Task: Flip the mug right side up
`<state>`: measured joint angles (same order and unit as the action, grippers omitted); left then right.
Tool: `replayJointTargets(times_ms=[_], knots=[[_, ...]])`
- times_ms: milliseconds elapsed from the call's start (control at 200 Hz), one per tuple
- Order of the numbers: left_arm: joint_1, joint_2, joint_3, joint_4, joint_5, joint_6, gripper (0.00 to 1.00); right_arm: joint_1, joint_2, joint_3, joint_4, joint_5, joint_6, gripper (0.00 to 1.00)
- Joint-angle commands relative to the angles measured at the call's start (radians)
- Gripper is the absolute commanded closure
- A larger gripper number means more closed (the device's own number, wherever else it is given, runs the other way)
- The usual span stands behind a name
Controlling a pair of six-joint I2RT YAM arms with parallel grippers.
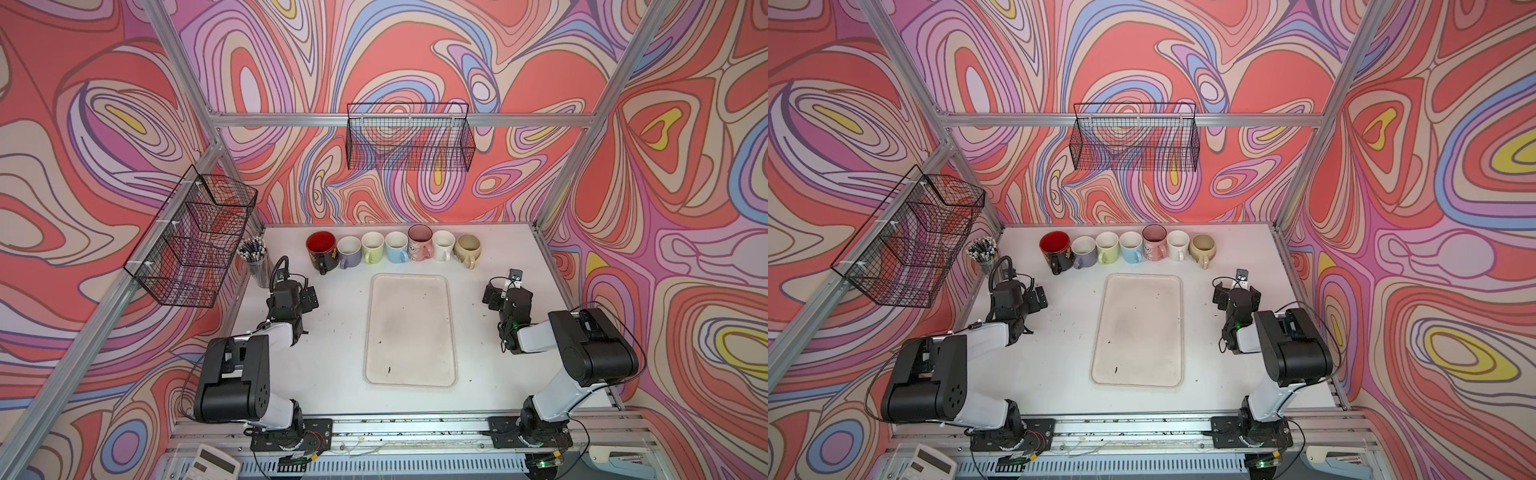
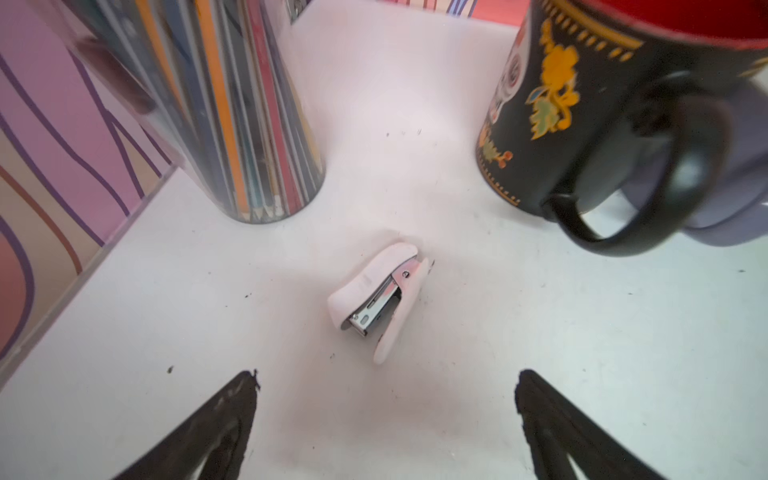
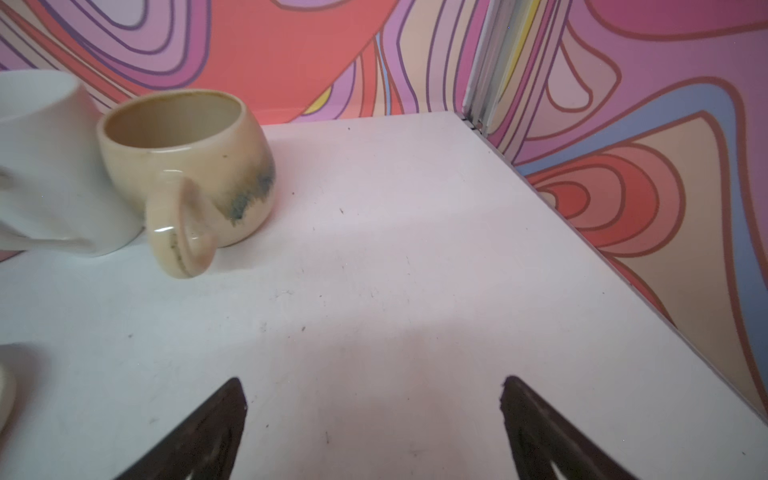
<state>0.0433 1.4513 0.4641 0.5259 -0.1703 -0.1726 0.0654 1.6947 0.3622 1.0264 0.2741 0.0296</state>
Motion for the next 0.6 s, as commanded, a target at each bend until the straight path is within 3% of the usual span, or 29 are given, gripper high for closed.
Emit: replayJointTargets(times_ms=[0, 50, 215, 361, 401, 486, 596], knots=[[-0.047, -0.013, -0.144, 0.355, -0.064, 0.069, 0.0, 0.022, 0.069, -0.116, 0.419, -0.047, -0.06, 0.01], [-0.067, 0.008, -0.206, 0.517, -0.069, 0.1, 0.02, 0.028, 0.064, -0.147, 0.458, -0.049, -0.058, 0.02], [-0.095, 0.038, -0.291, 0.707, -0.063, 0.133, 0.0, 0.028, 0.061, -0.161, 0.467, -0.148, -0.094, 0.02], [-0.097, 0.138, -0.288, 0.814, 0.049, 0.182, 0.0, 0.028, 0.071, -0.142, 0.462, -0.131, -0.093, 0.02], [-0.097, 0.121, -0.258, 0.739, 0.047, 0.181, 0.0, 0.028, 0.071, -0.133, 0.449, -0.126, -0.092, 0.02], [-0.097, 0.075, -0.096, 0.335, 0.068, 0.184, 0.0, 0.028, 0.053, -0.085, 0.332, -0.132, -0.093, 0.02], [-0.042, 0.083, -0.063, 0.293, 0.156, 0.146, 0.0, 0.003, 0.027, 0.044, 0.057, -0.141, -0.063, 0.02]])
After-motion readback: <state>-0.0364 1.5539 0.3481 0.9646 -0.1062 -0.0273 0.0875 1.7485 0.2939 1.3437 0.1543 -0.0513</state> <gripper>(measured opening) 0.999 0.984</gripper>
